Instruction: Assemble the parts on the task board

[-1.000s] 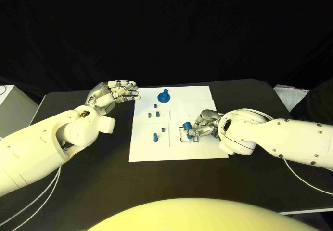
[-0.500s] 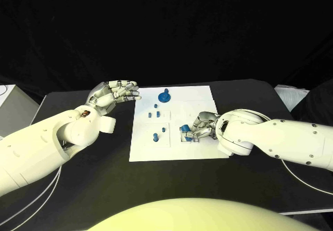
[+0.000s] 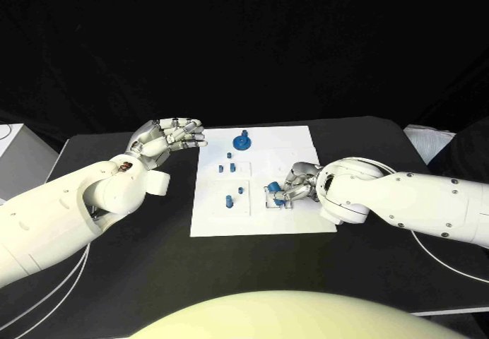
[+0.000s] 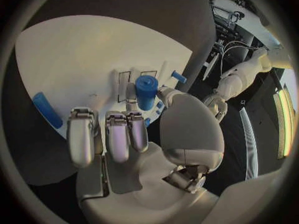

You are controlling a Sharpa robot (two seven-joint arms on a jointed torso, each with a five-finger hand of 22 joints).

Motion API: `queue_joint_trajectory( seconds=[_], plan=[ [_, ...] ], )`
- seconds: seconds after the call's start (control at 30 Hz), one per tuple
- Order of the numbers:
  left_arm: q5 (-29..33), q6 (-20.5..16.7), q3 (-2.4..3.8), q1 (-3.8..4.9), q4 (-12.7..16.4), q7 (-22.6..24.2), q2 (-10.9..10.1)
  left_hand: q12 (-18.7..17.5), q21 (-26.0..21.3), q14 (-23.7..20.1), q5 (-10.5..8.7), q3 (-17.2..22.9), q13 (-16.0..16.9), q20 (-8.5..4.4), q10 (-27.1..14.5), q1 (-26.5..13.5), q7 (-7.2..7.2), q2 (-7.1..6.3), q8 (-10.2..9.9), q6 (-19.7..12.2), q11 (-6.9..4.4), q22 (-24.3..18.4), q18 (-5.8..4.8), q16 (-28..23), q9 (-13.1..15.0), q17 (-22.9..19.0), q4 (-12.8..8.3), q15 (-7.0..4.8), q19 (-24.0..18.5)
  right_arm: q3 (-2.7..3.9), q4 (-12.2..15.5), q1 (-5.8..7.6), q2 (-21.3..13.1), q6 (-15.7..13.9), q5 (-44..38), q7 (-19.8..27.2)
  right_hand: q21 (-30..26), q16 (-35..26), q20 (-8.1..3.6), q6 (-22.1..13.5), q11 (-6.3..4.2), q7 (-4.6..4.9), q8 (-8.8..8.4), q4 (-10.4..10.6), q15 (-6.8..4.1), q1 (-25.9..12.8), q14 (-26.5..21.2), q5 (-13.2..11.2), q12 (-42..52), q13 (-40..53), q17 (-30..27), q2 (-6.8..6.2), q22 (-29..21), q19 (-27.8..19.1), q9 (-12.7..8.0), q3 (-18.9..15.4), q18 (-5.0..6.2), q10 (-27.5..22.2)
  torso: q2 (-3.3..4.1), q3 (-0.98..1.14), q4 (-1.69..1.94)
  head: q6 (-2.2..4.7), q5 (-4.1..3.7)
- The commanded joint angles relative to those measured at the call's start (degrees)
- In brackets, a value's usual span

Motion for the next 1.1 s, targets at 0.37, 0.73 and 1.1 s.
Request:
queue_joint_trajectory(
  seconds=[0.37,0.73,1.1],
  plan=[
    [0.04,0.96,0.03,-0.05,0.20,0.18,0.00,-0.27,-0.29,-0.48,0.02,0.11,-0.06,0.04,-0.25,0.23,0.19,-0.24,0.14,-0.26,0.30,-0.07,0.53,-0.37,-0.10,0.08,0.39,-0.02,0.31,-0.10,-1.14,-0.24,0.97,1.89,-1.93,-0.32,-0.11,0.20,-0.12,-0.05,-0.03,0.15,-0.17,-4.89,-0.07,-2.05,5.63,-2.12,-0.67,12.93,13.56,-0.22,13.24,4.99,0.00,4.02,-0.39,4.28,-0.01,0.04,-0.03,0.00,0.14],
    [0.04,1.05,0.03,-0.05,0.19,0.00,-0.01,-0.31,-0.33,-0.51,0.02,0.08,-0.07,0.05,-0.27,0.19,0.23,-0.25,0.14,-0.27,0.32,-0.09,0.53,-0.39,-0.11,0.09,0.45,0.00,0.31,-0.10,-0.81,-0.46,1.10,-1.88,-2.90,0.00,0.68,0.33,-0.16,0.40,-0.29,-0.16,0.39,-4.39,-0.21,-6.90,5.70,-15.86,-0.56,13.11,13.89,2.53,13.47,5.13,0.23,-6.69,-0.52,4.41,-0.01,0.03,-0.04,0.00,0.11],
    [0.04,1.08,0.03,-0.05,0.17,-0.04,0.00,-0.38,-0.40,-0.60,0.02,0.03,-0.09,0.07,-0.34,0.13,0.25,-0.24,0.15,-0.28,0.36,-0.14,0.52,-0.44,-0.13,0.10,0.56,0.04,0.31,-0.10,-0.17,-0.72,0.73,-3.01,-3.37,0.32,1.49,0.55,-0.19,0.15,-0.28,-0.20,1.11,-4.36,-0.24,-11.03,5.81,-15.80,-0.55,13.22,14.40,6.46,13.67,5.24,0.60,-22.96,-0.66,4.48,-0.01,0.04,-0.05,0.00,0.15]
  ],
)
